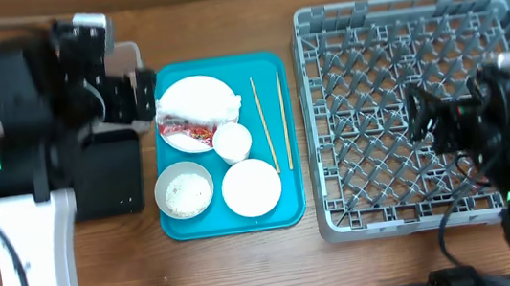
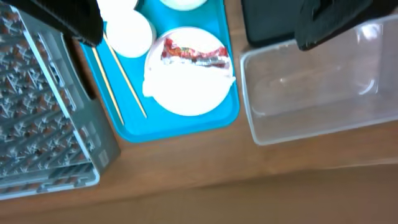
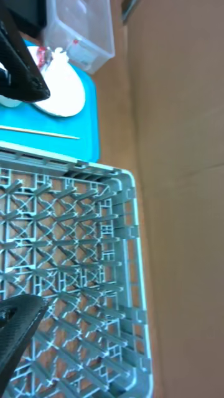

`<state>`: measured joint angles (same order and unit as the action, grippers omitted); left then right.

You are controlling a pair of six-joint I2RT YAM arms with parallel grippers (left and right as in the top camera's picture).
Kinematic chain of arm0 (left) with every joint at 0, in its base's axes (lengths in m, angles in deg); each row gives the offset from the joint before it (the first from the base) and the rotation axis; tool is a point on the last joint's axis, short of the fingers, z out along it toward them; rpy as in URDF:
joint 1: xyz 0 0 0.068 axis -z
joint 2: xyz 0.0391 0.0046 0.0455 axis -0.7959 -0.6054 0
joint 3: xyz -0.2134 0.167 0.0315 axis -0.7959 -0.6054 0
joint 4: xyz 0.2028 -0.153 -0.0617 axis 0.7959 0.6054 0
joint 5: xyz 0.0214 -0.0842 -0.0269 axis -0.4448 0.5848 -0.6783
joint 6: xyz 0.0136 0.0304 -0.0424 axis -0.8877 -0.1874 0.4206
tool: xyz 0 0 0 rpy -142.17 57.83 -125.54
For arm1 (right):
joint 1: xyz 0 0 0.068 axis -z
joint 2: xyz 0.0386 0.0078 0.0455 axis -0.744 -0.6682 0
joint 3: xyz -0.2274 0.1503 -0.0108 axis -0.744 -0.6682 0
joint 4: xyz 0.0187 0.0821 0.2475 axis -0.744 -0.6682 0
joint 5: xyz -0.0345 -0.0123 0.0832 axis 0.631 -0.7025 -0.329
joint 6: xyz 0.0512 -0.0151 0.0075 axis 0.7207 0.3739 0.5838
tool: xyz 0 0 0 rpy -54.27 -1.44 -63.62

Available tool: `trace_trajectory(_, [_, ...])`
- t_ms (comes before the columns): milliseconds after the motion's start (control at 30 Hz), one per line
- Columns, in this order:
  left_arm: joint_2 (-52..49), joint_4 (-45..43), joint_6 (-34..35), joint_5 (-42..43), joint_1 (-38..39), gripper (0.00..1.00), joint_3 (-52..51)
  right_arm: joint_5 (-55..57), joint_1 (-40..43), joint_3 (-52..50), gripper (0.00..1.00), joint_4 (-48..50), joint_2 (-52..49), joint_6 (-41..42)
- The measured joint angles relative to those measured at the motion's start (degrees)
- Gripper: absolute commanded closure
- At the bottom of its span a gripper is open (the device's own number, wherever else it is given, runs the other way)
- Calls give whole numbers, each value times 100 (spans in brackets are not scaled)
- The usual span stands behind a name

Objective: Sort waste into correct bins and load items into the dishwasher
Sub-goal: 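Reach left gripper to the tissue and red wrapper on the plate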

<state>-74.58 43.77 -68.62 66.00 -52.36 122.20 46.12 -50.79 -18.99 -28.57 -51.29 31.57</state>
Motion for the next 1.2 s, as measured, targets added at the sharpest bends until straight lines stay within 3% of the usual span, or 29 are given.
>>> trace_trajectory(100, [-940, 590, 4, 96, 197, 0, 828, 0, 2, 485, 0, -243, -715, 2])
trace_trajectory(233, [-1633, 743, 219, 435, 264, 0, 929, -13, 0, 535, 0, -334, -1333, 2])
trace_trajectory(267, [-1768, 767, 304, 538, 264, 3, 929, -50, 2, 535, 0, -389, -1486, 2])
trace_trajectory(300, [-1950, 804, 422, 702, 264, 21, 931, -114, 2, 535, 0, -442, -1648, 4])
trace_trajectory(400, [-2516, 787, 752, 1036, 267, 23, 931, -254, 2, 535, 0, -566, -2052, 2])
trace_trajectory(500, [-2927, 820, 1445, 874, 339, 17, 940, -313, 0, 533, 0, -643, -2223, 0])
trace_trajectory(633, [-3501, 1045, 2990, -26, 621, 0, 946, -326, 2, 535, 0, -778, -2247, 7])
trace_trajectory(700, [-3783, 1130, 3982, -542, 916, 0, 951, -334, 0, 535, 0, -848, -2249, 2])
trace_trajectory(800, [-4083, 1145, 4865, -890, 1141, 0, 951, -339, 2, 535, 0, -857, -2249, 2])
trace_trajectory(933, [-4395, 1032, 5370, -1071, 1099, 0, 953, -348, 2, 533, 0, -855, -2249, 4])
trace_trajectory(1133, [-5001, 745, 5576, -1167, 1047, 0, 953, -365, 2, 535, 0, -876, -2249, 7])
trace_trajectory(1200, [-5163, 647, 5584, -1167, 1047, 6, 953, -391, 0, 533, 0, -892, -2249, 7])
